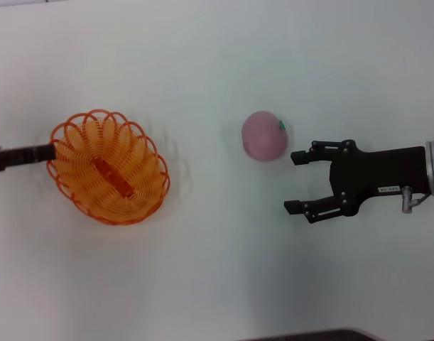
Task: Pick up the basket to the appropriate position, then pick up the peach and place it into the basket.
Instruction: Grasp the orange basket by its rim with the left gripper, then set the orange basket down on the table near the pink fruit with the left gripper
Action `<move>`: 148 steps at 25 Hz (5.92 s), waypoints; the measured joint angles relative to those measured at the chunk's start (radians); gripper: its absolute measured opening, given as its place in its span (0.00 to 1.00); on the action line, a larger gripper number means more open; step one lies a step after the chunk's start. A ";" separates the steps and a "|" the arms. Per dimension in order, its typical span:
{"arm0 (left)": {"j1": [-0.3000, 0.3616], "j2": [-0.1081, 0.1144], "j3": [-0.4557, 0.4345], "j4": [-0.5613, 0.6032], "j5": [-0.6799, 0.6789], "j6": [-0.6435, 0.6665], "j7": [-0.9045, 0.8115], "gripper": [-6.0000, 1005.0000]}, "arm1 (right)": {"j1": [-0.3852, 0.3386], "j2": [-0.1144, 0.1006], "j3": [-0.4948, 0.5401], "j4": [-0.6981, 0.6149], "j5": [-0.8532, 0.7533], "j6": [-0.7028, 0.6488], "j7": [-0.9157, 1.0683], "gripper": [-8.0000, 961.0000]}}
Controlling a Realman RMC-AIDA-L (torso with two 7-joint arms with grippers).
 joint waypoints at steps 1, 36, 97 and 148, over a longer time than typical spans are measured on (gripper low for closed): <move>-0.014 0.001 0.030 0.021 0.002 -0.005 -0.002 0.75 | 0.000 0.000 -0.001 0.000 0.000 0.000 0.000 0.98; -0.412 -0.055 0.686 -0.013 0.463 -0.290 -0.125 0.75 | -0.005 0.008 -0.002 0.000 0.000 0.000 0.002 0.98; -0.425 0.019 0.171 -0.083 0.349 0.031 -0.550 0.07 | 0.000 0.009 0.004 0.000 0.001 0.000 0.039 0.98; -0.192 -0.112 0.290 0.044 0.144 -0.133 -0.661 0.28 | 0.001 0.012 -0.004 0.009 0.000 0.012 0.036 0.98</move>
